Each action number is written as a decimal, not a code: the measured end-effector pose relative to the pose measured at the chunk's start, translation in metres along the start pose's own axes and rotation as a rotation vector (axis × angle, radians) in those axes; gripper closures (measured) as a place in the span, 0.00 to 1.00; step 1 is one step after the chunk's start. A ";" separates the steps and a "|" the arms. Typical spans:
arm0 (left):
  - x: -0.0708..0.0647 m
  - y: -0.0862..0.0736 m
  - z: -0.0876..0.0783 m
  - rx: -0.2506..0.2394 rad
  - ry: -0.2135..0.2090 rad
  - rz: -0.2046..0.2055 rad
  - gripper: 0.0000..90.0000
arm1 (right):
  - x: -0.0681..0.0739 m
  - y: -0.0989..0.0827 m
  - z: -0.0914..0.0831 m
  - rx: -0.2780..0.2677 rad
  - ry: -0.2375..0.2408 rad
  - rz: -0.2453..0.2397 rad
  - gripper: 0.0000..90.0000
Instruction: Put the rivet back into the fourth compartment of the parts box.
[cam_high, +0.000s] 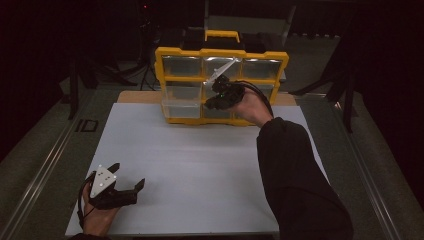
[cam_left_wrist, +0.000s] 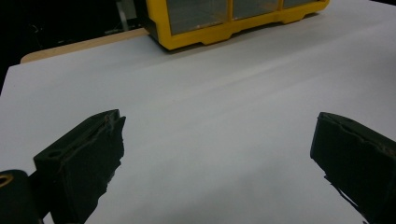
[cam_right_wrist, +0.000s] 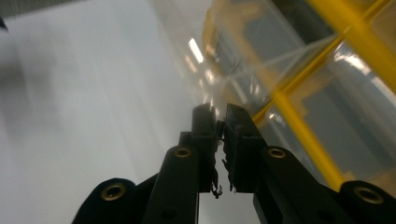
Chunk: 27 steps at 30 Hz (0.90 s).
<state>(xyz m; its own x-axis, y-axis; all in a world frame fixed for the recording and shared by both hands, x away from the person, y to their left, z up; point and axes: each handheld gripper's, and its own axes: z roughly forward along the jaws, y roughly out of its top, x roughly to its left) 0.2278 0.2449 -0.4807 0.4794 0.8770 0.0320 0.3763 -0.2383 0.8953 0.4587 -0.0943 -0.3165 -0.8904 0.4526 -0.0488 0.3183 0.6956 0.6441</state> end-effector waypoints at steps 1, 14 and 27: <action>0.000 0.000 0.000 0.000 0.000 0.000 0.04 | 0.000 0.001 -0.001 -0.011 -0.004 0.007 0.92; 0.000 0.000 0.000 0.000 -0.001 0.003 0.04 | 0.002 0.021 -0.001 -0.120 -0.046 0.032 0.92; 0.000 0.000 0.000 -0.001 -0.002 0.002 0.04 | 0.002 0.034 0.011 -0.234 -0.009 0.119 0.92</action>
<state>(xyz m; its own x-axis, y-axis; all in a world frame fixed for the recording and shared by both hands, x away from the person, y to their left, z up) 0.2275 0.2447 -0.4808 0.4813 0.8759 0.0329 0.3749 -0.2396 0.8956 0.4714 -0.0639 -0.3034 -0.8479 0.5292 0.0311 0.3353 0.4899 0.8047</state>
